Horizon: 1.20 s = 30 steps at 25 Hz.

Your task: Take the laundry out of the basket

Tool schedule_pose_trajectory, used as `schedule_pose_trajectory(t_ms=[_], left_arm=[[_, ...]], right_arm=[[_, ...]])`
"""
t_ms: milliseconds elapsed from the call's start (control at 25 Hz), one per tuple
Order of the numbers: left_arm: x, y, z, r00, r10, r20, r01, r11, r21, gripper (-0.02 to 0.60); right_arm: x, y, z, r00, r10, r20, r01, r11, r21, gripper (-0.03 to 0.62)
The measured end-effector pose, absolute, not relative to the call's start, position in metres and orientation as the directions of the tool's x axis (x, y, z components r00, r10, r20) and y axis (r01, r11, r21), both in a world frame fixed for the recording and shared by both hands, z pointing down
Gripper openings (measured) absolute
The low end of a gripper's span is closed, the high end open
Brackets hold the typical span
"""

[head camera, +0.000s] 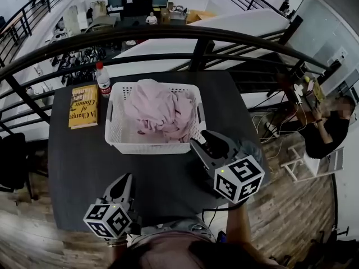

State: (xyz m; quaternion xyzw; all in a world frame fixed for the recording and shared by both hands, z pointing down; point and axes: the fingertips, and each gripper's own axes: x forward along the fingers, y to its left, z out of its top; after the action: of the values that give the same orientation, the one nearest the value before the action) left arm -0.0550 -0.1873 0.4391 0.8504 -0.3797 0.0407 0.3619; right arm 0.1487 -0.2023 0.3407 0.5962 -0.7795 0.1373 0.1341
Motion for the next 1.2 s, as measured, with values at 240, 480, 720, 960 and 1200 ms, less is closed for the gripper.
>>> schedule_pose_trajectory(t_ms=[240,480,720,960,1200], left_arm=[[-0.059,-0.198,0.448,0.669,-0.643,0.373,-0.707,-0.395,0.587,-0.003],[-0.062,-0.205,0.457,0.629,-0.668,0.398,-0.731,-0.333,0.596,-0.002],[-0.066,-0.209,0.469,0.594,-0.683,0.425,-0.750,-0.281,0.598,-0.003],[-0.068,-0.215,0.478,0.572,-0.685,0.452,-0.764,-0.244,0.598,-0.003],[-0.069,-0.218,0.485,0.562,-0.687,0.461,-0.766,-0.221,0.604,-0.002]], right_arm=[[0.150,-0.234,0.344,-0.292,-0.870,0.397,-0.953,0.302,-0.039,0.209],[0.151,-0.261,0.349,-0.336,-0.842,0.421,-0.934,0.357,-0.032,0.237],[0.151,-0.285,0.360,-0.367,-0.814,0.449,-0.918,0.396,-0.032,0.256],[0.151,-0.309,0.371,-0.384,-0.785,0.485,-0.904,0.426,-0.026,0.285],[0.147,-0.331,0.384,-0.384,-0.753,0.535,-0.893,0.450,-0.007,0.312]])
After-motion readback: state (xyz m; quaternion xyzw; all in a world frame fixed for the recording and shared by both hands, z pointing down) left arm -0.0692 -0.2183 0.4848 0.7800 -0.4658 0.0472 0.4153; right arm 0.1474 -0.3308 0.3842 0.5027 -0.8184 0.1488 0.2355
